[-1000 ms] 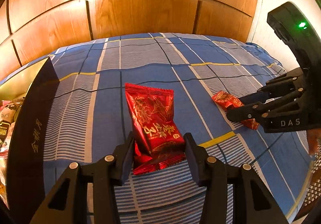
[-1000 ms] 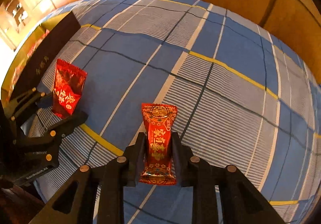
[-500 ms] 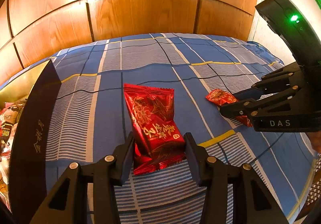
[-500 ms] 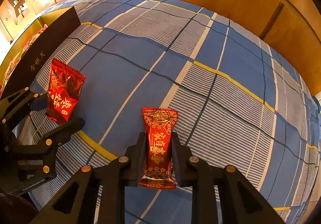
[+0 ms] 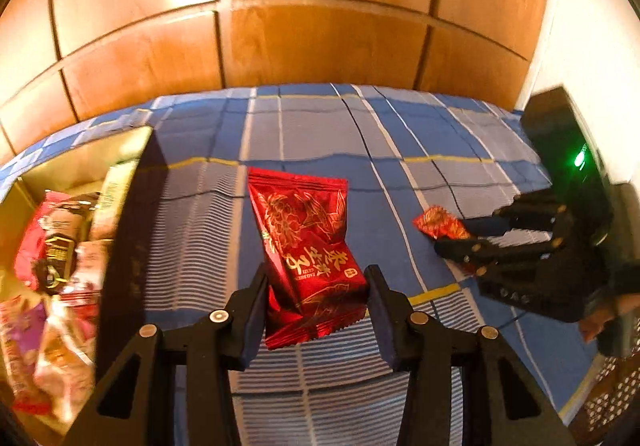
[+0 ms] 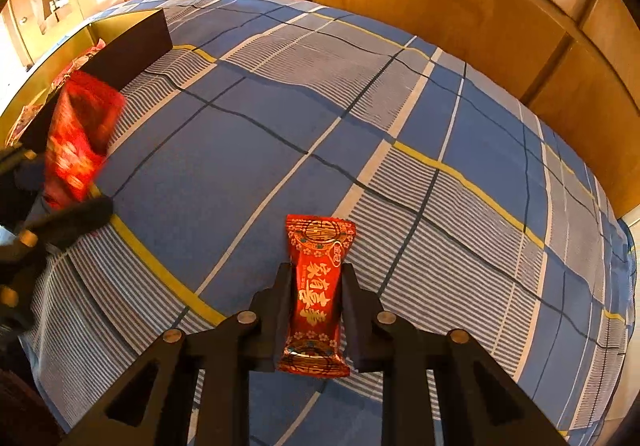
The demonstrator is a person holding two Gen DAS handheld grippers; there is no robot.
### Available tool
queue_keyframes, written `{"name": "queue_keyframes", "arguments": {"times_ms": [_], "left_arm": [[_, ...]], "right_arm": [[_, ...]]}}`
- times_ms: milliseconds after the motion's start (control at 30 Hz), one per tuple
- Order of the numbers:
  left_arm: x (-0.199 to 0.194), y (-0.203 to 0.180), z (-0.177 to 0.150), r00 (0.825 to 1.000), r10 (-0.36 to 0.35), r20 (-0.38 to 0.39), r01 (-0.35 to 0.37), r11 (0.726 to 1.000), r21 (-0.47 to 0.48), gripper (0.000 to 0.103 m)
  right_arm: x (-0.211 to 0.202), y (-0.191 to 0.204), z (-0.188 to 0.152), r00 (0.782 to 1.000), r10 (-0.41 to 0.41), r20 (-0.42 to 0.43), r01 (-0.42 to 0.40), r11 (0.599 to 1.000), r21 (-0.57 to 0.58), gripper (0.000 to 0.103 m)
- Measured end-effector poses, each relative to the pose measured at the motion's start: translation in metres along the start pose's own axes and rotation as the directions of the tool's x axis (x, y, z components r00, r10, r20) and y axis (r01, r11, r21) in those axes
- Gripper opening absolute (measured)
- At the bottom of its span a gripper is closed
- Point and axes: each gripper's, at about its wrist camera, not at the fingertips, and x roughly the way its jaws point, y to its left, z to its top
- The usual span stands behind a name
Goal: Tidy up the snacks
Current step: 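Carry the red packet over the gold box with the left gripper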
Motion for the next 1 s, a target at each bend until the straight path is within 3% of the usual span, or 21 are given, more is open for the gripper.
{"name": "queue_keyframes", "arguments": {"times_ms": [600,1000], "left_arm": [[-0.069,0.036,0.007,0.995,0.075,0.059,-0.072,0.996,-0.058,0.046],[-0.089,0.072,-0.001,0.995,0.095,0.04,-0.09,0.991,-0.104,0.046]], "right_arm": [[0.001,0.003,-0.001,1.0,-0.013,0.024,0.014,1.0,-0.026,0.023],[0.0,0.002,0.0,1.0,-0.011,0.024,0.012,0.999,-0.031,0.023]]}}
